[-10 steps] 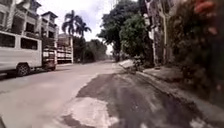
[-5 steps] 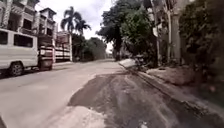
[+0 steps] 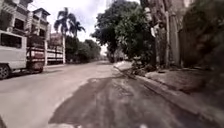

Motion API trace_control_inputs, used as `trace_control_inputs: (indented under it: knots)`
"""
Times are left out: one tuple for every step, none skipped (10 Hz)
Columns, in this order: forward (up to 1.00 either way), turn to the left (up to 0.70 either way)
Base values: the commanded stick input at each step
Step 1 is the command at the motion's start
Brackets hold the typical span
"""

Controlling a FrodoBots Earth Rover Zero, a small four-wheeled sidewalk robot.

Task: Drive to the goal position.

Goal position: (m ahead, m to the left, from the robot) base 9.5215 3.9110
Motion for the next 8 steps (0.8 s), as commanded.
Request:
trace_control_inputs:
  knots:
    - [0.70, 0.00]
    - [0.70, 0.00]
    - [0.70, 0.00]
    - [0.70, 0.00]
    - [0.70, 0.00]
    - [0.70, 0.00]
    - [0.70, 0.00]
    - [0.70, 0.00]
